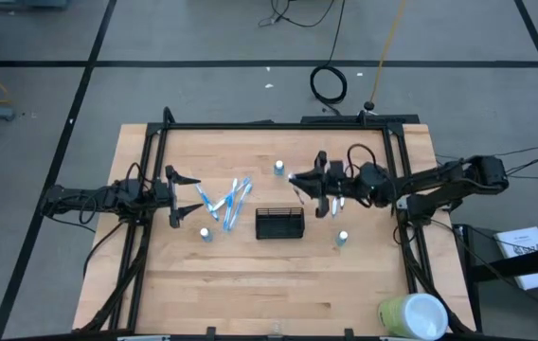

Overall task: Pick & Place toothbrushing station
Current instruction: Put the purple toothbrush into the right section of the wire organizer

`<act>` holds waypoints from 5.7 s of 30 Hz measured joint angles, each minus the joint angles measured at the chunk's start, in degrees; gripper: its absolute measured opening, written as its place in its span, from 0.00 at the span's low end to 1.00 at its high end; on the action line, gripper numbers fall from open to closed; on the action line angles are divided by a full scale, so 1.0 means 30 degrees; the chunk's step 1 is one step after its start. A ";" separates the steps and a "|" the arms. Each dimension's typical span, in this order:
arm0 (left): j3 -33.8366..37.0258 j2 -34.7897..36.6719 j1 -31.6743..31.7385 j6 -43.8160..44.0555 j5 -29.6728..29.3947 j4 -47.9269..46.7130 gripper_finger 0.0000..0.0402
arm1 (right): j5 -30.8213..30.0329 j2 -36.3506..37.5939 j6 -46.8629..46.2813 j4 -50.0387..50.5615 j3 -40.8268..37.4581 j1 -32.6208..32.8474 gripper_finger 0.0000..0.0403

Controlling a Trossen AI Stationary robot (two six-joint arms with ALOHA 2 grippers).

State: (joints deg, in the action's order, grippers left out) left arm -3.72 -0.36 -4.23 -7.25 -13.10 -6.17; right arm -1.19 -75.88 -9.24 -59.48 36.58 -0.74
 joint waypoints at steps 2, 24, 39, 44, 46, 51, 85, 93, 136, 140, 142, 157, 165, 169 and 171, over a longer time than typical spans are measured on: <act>0.0000 0.0000 0.0007 0.0000 0.0000 0.0005 0.87 | -0.0025 -0.0075 0.0515 -0.0117 0.0000 0.0629 0.05; 0.0005 0.0006 0.0007 0.0000 0.0000 -0.0001 0.88 | -0.1670 -0.3461 0.2852 -0.6390 -0.1373 0.2287 0.05; 0.0006 0.0000 0.0007 0.0000 0.0000 0.0007 0.87 | -0.1668 -0.3463 0.2091 -0.6797 -0.2747 0.2284 0.05; 0.0007 0.0000 0.0007 0.0000 0.0000 0.0004 0.88 | -0.1866 -0.3785 0.2091 -0.7013 -0.2747 0.2284 0.05; 0.0007 0.0000 0.0007 0.0000 0.0000 0.0007 0.87 | -0.2605 -0.4087 0.2106 -0.6931 -0.2747 0.2291 0.05; 0.0002 0.0007 0.0003 0.0000 0.0000 0.0002 0.88 | -0.3579 -0.4803 0.2149 -0.7207 -0.2651 0.2277 0.05; 0.0007 0.0003 0.0007 0.0000 0.0000 0.0003 0.88 | -0.3665 -0.7796 0.1873 -0.9946 -0.2579 0.2233 0.30; 0.0005 0.0002 0.0005 0.0000 0.0000 0.0007 0.88 | -0.3959 -0.6351 0.3662 -0.9567 -0.2579 0.2233 0.39; 0.0007 0.0000 -0.0001 0.0000 0.0000 0.0007 0.88 | -0.8369 -0.3060 -0.8213 2.3498 -0.0233 -0.9666 0.43; 0.0007 0.0006 0.0007 0.0000 0.0000 0.0007 0.88 | -0.7737 -0.3477 -0.8254 2.3341 -0.0196 -0.9788 0.43; 0.0007 0.0003 0.0003 0.0000 0.0000 0.0007 0.87 | -0.7723 -0.3555 -0.8254 2.3327 -0.0189 -0.9767 0.42; 0.0007 0.0002 0.0002 0.0000 0.0000 0.0003 0.88 | -0.6907 -0.2605 -0.8186 2.5434 -0.0227 -0.9767 0.36; 0.0003 0.0007 0.0003 0.0000 0.0000 0.0003 0.87 | -0.6955 -0.2543 -0.8217 2.5388 -0.0240 -0.9752 0.38; 0.0004 0.0005 0.0007 0.0000 0.0000 0.0007 0.87 | -0.6921 -0.2565 -0.8106 2.4852 -0.0255 -0.9752 0.33; 0.0004 0.0007 0.0007 0.0000 0.0000 0.0002 0.88 | -0.6921 -0.2565 -0.8052 2.4710 -0.0262 -0.9752 0.31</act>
State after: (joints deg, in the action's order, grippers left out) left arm -3.71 -0.34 -4.21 -7.25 -13.10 -6.17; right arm -21.96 -83.57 -33.39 14.65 35.79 -30.00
